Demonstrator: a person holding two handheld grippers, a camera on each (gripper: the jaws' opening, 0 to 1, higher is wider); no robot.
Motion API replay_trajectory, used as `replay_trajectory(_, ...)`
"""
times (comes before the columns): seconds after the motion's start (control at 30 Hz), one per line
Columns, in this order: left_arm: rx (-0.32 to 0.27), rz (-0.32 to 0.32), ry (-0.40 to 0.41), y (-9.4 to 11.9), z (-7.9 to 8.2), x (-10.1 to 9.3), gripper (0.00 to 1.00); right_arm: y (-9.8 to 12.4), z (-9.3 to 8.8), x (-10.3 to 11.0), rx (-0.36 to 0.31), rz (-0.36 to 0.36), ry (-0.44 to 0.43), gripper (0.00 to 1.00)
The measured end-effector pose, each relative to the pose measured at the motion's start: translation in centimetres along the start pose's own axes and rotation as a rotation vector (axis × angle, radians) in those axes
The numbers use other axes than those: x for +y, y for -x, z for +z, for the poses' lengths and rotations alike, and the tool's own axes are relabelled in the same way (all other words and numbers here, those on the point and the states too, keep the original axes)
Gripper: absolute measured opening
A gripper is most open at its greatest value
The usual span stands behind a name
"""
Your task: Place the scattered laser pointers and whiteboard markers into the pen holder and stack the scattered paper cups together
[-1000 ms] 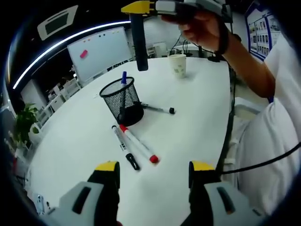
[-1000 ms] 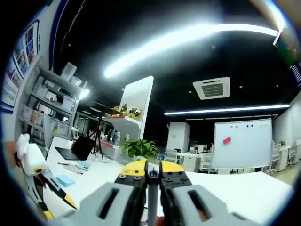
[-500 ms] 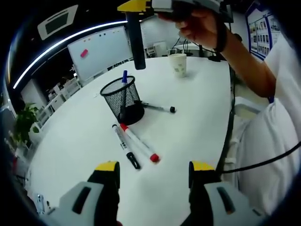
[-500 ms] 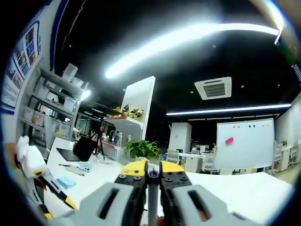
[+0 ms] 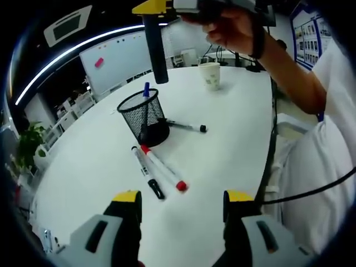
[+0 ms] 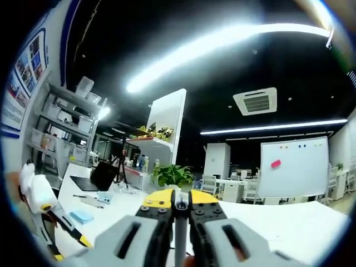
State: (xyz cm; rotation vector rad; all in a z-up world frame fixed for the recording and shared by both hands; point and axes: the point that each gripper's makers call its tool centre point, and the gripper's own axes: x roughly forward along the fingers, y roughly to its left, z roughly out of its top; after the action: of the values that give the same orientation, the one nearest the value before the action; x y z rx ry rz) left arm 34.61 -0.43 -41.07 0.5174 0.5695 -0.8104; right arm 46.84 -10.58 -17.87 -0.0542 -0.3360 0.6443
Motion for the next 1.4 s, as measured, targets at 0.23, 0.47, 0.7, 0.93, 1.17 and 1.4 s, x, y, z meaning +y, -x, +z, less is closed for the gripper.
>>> replay_trajectory(0.23, 0.001, 0.0, 0.001, 0.0, -0.1, 0.0, 0.6, -0.6, 0.1, 0.3, -0.006, 0.013, -0.008, 0.1)
replay_trajectory(0.47, 0.007, 0.001, 0.001, 0.1, -0.3, 0.0, 0.6, -0.8, -0.2, 0.5, -0.002, 0.022, -0.011, 0.1)
replay_trajectory(0.7, 0.011, -0.001, -0.004, 0.1, -0.2, 0.0, 0.6, -1.4, -0.2, 1.0, -0.006, 0.029, -0.016, 0.1)
replay_trajectory(0.93, 0.007, 0.002, -0.009, 0.1, -0.1, 0.1, 0.6, -1.7, -0.4, 1.1, -0.004, 0.03, -0.017, 0.1)
replay_trajectory(1.17, 0.007, 0.004, -0.006, 0.1, -0.2, 0.4, 0.6, -1.9, -0.6, 1.1, 0.0, 0.03, -0.018, 0.1)
replay_trajectory(1.4, 0.007, 0.002, -0.01, 0.1, -0.2, 0.3, 0.6, -2.4, -0.6, 1.4, 0.006, 0.034, -0.014, 0.1)
